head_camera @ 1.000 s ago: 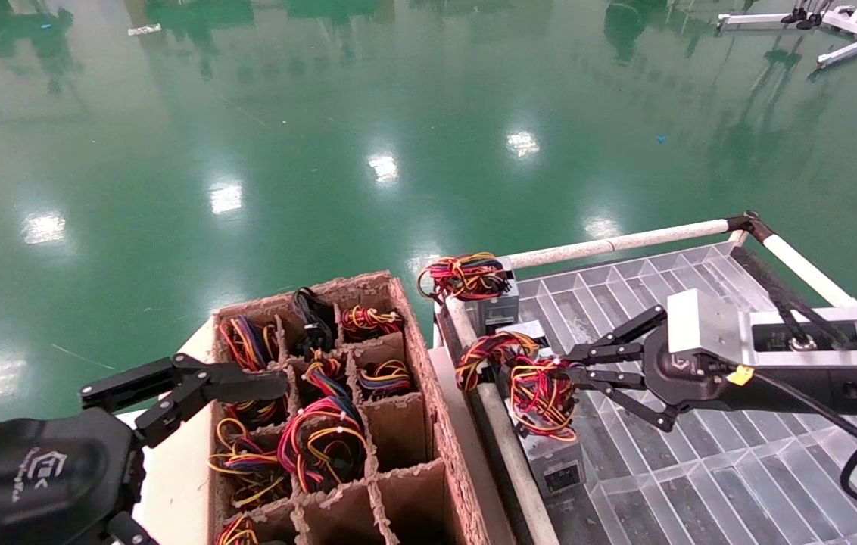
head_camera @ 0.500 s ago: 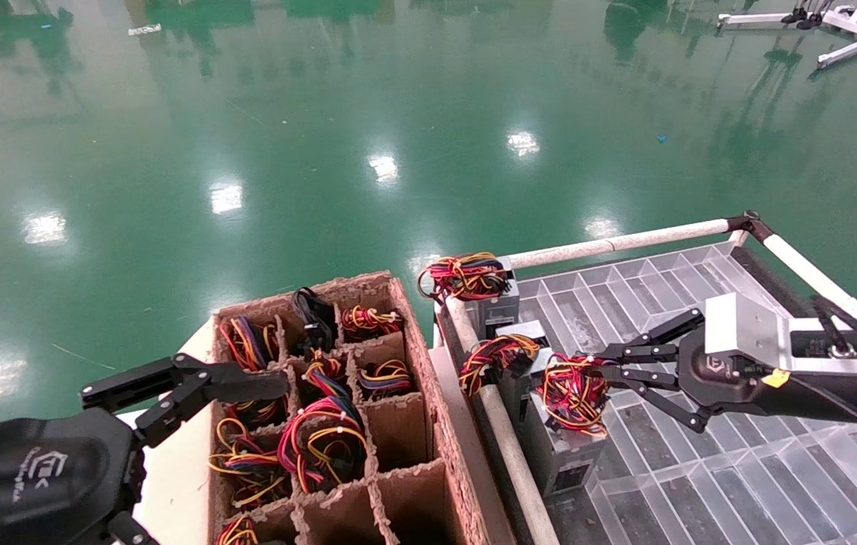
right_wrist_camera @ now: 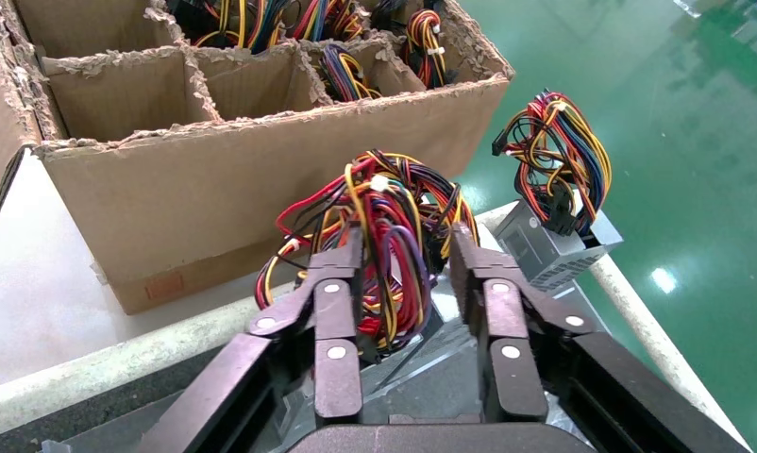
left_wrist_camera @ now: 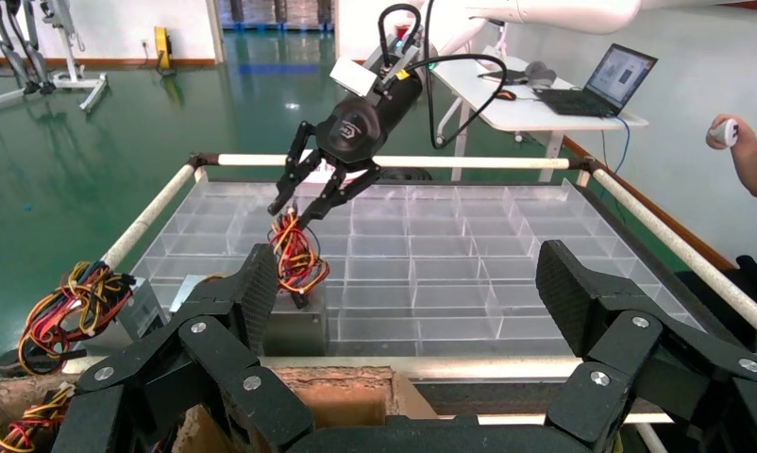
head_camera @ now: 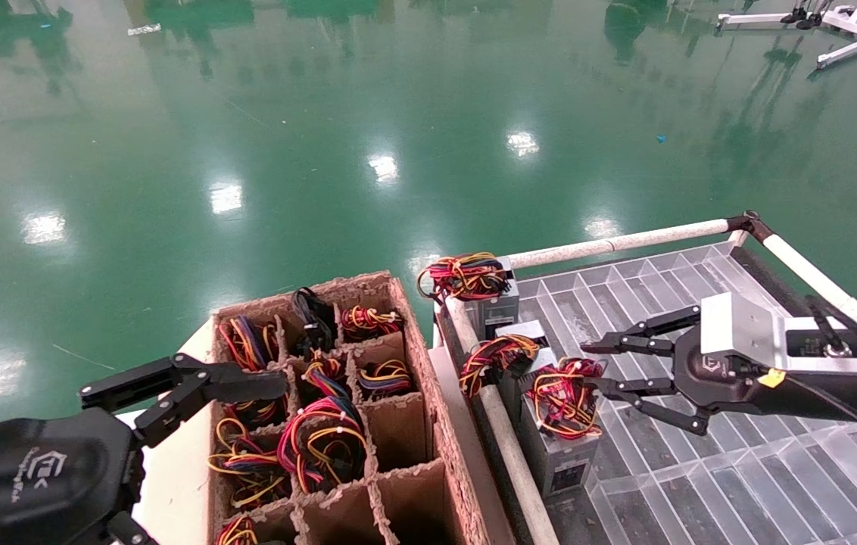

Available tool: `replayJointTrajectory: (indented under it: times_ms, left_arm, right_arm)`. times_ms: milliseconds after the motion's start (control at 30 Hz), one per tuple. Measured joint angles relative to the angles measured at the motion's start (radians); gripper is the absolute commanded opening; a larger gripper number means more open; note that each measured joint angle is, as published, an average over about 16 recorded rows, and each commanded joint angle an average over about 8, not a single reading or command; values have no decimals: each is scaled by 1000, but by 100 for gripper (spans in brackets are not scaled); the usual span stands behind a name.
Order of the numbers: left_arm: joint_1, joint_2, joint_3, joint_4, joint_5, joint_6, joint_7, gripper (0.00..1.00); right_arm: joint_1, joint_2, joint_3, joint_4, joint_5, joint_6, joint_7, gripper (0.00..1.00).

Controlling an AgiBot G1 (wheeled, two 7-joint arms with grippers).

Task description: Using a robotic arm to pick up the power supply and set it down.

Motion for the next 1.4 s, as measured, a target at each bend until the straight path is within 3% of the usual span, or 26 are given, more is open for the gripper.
replayJointTrajectory:
  times_ms: [700, 1400]
  left_arm:
    - [0, 0, 0, 0, 0, 0, 0, 100]
    - [0, 0, 0, 0, 0, 0, 0, 100]
  right_arm:
    - [-2, 26, 24, 56, 65, -17, 73, 100]
    - [-200, 82, 136, 352, 200, 10, 279, 100]
